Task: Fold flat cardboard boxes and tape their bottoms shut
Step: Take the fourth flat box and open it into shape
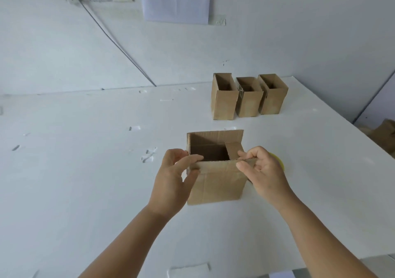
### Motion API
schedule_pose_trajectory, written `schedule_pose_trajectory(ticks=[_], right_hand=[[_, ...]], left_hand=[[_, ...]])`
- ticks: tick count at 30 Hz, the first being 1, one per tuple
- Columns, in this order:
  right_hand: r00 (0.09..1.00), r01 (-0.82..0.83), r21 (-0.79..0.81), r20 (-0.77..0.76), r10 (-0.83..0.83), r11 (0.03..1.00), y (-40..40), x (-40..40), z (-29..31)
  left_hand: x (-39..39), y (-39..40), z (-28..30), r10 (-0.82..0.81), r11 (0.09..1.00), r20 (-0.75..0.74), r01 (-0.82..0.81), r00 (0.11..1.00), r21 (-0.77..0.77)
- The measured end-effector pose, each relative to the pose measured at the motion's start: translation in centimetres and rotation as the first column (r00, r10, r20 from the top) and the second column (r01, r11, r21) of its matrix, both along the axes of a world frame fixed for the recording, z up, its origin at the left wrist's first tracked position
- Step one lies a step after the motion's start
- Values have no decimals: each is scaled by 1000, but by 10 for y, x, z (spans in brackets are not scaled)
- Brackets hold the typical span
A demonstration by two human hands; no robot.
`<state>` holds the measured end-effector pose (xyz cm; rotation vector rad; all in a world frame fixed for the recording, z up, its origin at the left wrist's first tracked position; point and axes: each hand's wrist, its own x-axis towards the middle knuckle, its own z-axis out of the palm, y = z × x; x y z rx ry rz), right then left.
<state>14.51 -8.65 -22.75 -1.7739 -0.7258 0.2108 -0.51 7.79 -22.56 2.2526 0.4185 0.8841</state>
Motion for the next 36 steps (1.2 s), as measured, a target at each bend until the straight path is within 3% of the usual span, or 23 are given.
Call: schedule_pose_trajectory(ticks=[6,12,15,17,23,29,36], right_hand=[[1000,-21,71,5,21,997,2,0,-9],[998,59,108,-9,-59,992,9,1,-10],[991,73,-33,111,-69,997,12,5,-6],[988,16,-161,154,9,987,15,10,-1],[937,-84,-518,251,245,851,25,28,16],[915,10,-548,343,214,837,25,32,18],[795,84,-601,521,310,795,20,22,10]], left_hand=[[-3,-2,-2,-29,990,-50,36,998,138],[0,-3,-7,6,998,-74,-2,997,57],[4,2,-5,34,999,-54,-35,998,-13],[8,6,-1,11,1000,-91,-13,996,-24],[15,26,9,-48,992,-353,87,934,96],[19,31,13,-28,971,-430,128,902,204],[19,16,8,6,897,-521,226,854,380]])
